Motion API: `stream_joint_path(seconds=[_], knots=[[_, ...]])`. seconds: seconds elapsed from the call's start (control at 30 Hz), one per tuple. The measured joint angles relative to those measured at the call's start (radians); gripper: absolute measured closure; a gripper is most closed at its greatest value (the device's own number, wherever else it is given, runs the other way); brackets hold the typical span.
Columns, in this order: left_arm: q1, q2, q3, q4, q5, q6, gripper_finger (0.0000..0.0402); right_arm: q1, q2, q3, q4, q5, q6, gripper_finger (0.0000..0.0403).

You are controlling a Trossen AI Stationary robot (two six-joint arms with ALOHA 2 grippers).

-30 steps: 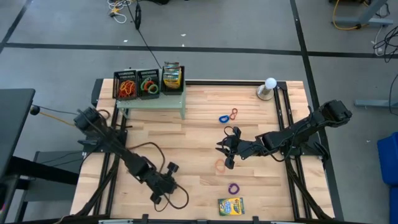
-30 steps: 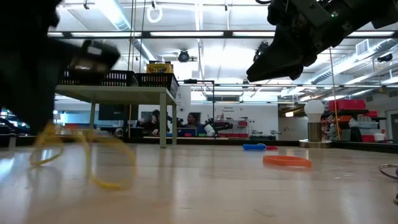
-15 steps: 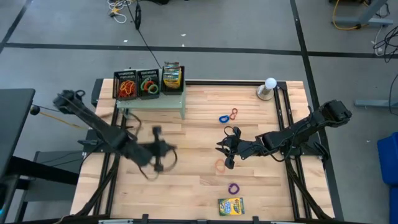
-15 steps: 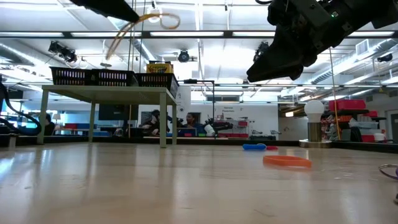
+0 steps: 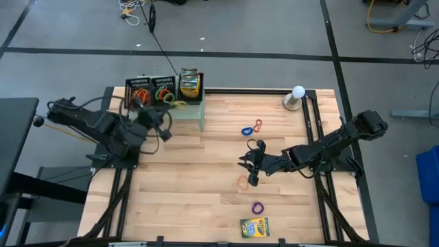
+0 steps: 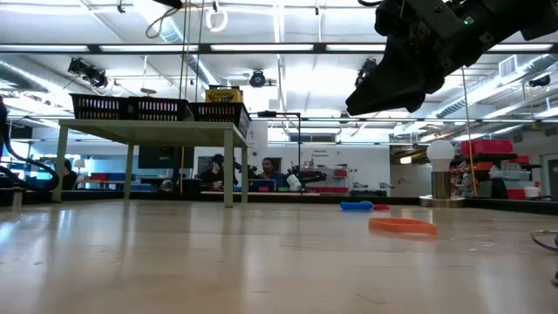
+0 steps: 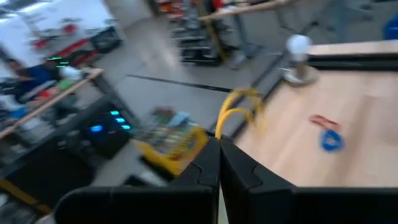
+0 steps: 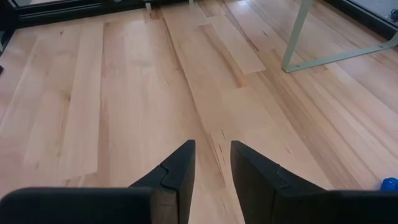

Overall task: Pick & Place Office Desk Supplies
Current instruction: Put the yellow rubber band into the left black bin on the shelf

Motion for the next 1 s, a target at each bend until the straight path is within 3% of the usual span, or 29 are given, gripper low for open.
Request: stream_joint_path(seconds=[0.23,0.43,0.6,1.0], knots=[[0.174,-0.044,0.037,-0.183,-0.034,-0.102,0.0398,0.0,0.0,0.0,-0.001,0.0,0.0,0.0291],[0.374,-0.08,0.037,-0.453,-0.038,-0.335,0.0398,0.0,0.0,0.0,-0.006,0.0,0.0,0.0291],[0.468,-0.105,0.031,-0.619,-0.096,-0.535,0.0398,0.0,0.0,0.0,-0.008,0.0,0.0,0.0291],[0.597,-0.151,-0.257,-0.607,-0.195,-0.676,0.0398,0.0,0.0,0.0,-0.009,0.0,0.0,0.0291]])
